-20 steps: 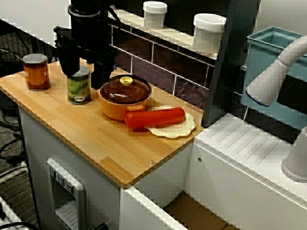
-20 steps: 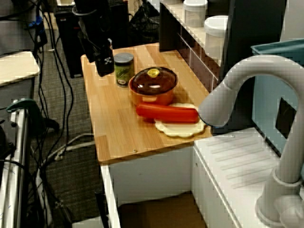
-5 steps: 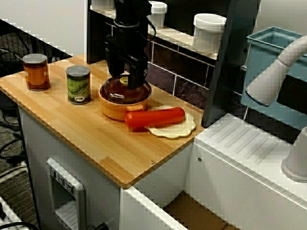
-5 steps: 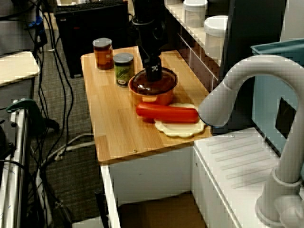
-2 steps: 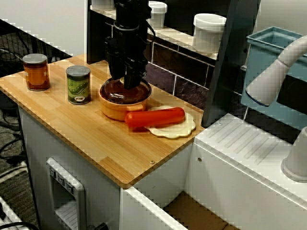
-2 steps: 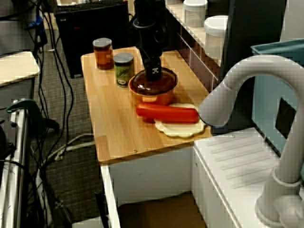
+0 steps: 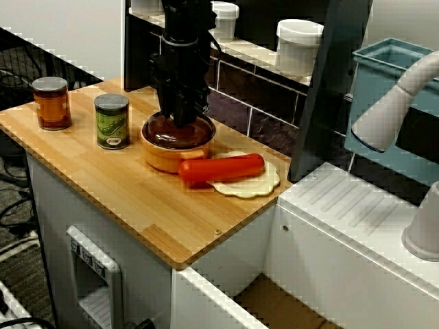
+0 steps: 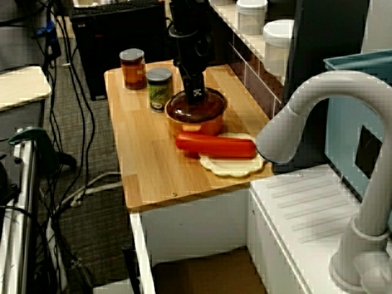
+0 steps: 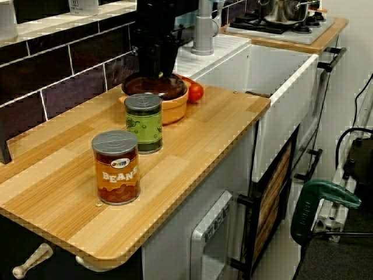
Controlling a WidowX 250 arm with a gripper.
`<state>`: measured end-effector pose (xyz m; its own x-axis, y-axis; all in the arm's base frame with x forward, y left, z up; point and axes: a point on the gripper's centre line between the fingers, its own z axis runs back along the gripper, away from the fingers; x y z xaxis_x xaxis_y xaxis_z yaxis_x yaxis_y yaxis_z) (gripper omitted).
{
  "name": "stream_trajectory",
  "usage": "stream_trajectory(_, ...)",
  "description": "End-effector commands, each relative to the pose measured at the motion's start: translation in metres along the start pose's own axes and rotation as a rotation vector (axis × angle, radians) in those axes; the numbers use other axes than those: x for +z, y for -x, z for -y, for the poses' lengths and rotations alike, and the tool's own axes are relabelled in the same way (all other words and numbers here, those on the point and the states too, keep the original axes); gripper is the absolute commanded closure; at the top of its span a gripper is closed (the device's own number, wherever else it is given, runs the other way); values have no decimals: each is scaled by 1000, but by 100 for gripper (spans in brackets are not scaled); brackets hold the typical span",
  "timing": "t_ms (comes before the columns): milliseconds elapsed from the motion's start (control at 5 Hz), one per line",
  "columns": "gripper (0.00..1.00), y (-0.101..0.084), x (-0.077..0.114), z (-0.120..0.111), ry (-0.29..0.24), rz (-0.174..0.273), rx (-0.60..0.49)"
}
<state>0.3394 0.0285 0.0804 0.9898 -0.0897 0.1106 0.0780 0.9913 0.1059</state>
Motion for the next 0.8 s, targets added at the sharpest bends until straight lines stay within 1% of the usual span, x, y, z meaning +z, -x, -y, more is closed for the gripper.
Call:
stream_trajectory(0, 100, -3, 35, -15, 21, 50, 27)
stream_trajectory(200, 100, -2, 48, -22, 38, 56, 47)
stream_trajectory(400, 100, 2, 66, -34, 55, 79, 80)
stream_trajectory(600, 100, 6, 81, -47, 63, 99, 111)
